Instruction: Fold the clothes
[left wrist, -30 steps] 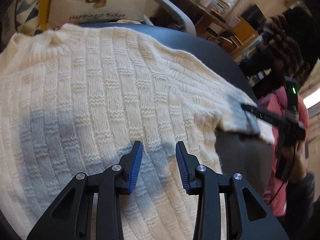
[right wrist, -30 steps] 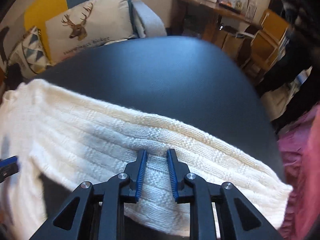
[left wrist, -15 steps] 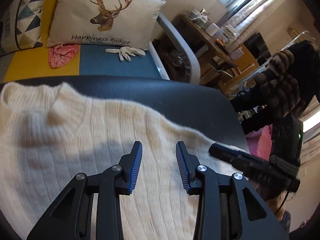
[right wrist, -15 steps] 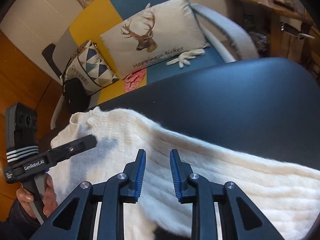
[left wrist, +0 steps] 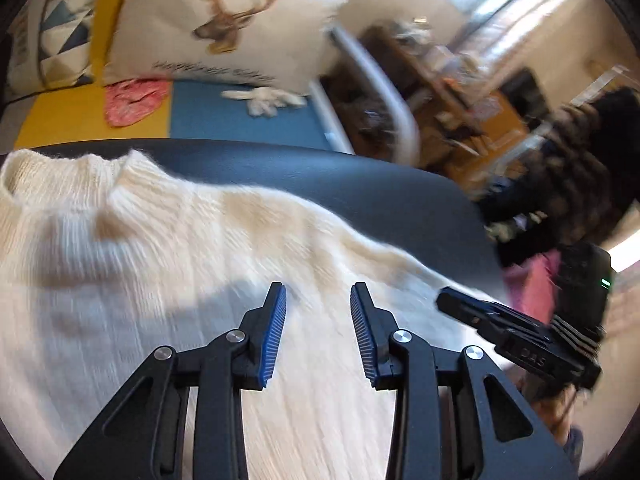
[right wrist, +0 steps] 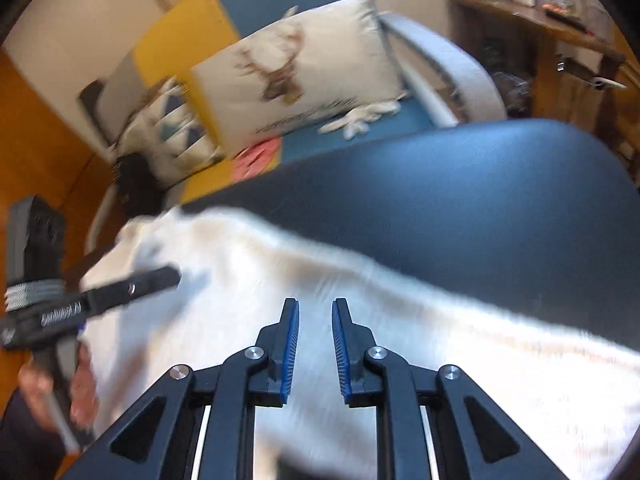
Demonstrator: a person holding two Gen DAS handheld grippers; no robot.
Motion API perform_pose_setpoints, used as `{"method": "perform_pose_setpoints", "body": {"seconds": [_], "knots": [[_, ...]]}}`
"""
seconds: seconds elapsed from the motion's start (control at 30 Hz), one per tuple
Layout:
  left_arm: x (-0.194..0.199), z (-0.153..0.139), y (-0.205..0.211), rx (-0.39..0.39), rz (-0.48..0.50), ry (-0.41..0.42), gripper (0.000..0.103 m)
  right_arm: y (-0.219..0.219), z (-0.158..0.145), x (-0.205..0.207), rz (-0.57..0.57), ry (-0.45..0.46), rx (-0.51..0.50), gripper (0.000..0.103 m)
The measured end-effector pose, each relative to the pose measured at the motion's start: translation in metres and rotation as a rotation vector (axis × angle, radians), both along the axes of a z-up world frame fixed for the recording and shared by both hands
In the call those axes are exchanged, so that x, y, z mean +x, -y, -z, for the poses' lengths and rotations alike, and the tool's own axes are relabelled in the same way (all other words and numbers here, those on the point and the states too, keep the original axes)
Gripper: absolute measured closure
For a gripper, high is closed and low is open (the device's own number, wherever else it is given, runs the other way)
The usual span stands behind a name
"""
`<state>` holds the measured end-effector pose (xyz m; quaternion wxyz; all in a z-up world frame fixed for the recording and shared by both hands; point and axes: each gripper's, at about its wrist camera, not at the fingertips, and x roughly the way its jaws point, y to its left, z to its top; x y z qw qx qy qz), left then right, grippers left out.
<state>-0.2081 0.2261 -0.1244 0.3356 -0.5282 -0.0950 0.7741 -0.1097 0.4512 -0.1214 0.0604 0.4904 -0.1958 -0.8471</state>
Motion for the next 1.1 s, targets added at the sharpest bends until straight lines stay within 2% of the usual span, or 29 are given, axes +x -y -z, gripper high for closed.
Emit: {"method": "perform_pose_setpoints", "body": {"seconds": [0.07,0.13,0.17,0.2,0.23,0.3,0.37,0.43,0.5,0.57,0.63,0.67,0.7,0.77,0.8,0.87,0.97,1.03,1.1], "knots": [[0.025,-0.004,0.000,0.008,0.049,-0.009,0.067,0.002,0.008,0.017,-0.058,0.017,0.020,0.087],[0.052,-0.002,-0.001,0.002,0.105,0.001,0.067,0.012,0.021,0.027,-0.083,0.088,0.078,0.087],[0.065,0.004,-0.002,-0.012,0.132,0.014,0.067,0.013,0.030,0.030,-0.080,0.118,0.113,0.092],[0.080,0.013,-0.004,-0.046,0.157,0.022,0.067,0.011,0.035,0.034,-0.066,0.107,0.121,0.094],[0.090,0.018,-0.002,-0.064,0.167,0.011,0.067,0.008,0.034,0.037,-0.058,0.093,0.143,0.102],[0.109,0.025,0.003,-0.092,0.184,-0.018,0.067,-0.003,0.029,0.045,0.003,0.083,0.203,0.103],[0.127,0.033,0.009,-0.121,0.200,-0.046,0.067,-0.016,0.024,0.052,0.069,0.100,0.136,0.101],[0.128,0.033,0.015,-0.102,0.173,-0.033,0.067,-0.032,0.013,0.061,0.094,0.078,0.124,0.093],[0.124,0.032,0.020,-0.071,0.128,0.003,0.067,-0.033,-0.004,0.063,0.050,0.027,0.067,0.091],[0.127,0.023,0.026,-0.040,0.085,0.003,0.066,-0.027,-0.018,0.043,0.011,0.028,0.005,0.091],[0.135,0.011,0.035,0.000,0.049,-0.015,0.066,-0.018,-0.008,0.020,-0.022,0.086,0.021,0.091],[0.143,0.005,0.041,0.009,0.036,-0.031,0.066,-0.014,0.003,0.016,-0.026,0.112,0.062,0.095],[0.147,0.000,0.046,0.008,0.021,-0.041,0.066,-0.012,0.010,0.012,-0.025,0.130,0.091,0.095],[0.157,-0.006,0.059,0.012,-0.007,-0.044,0.066,-0.021,0.005,0.012,0.009,0.120,0.068,0.094],[0.162,-0.005,0.071,0.017,-0.028,-0.028,0.066,-0.024,-0.001,0.013,0.025,0.126,0.017,0.091],[0.176,-0.005,0.101,0.027,-0.079,-0.021,0.066,-0.032,-0.025,0.011,0.082,0.096,-0.036,0.089],[0.190,-0.006,0.141,0.031,-0.144,-0.025,0.066,-0.083,-0.056,0.029,0.286,0.043,0.064,0.083],[0.197,-0.005,0.160,0.003,-0.174,-0.035,0.066,-0.103,-0.060,0.081,0.449,0.067,0.108,0.083],[0.203,-0.001,0.176,-0.039,-0.202,-0.045,0.066,-0.105,-0.048,0.123,0.566,0.135,0.124,0.083]]}}
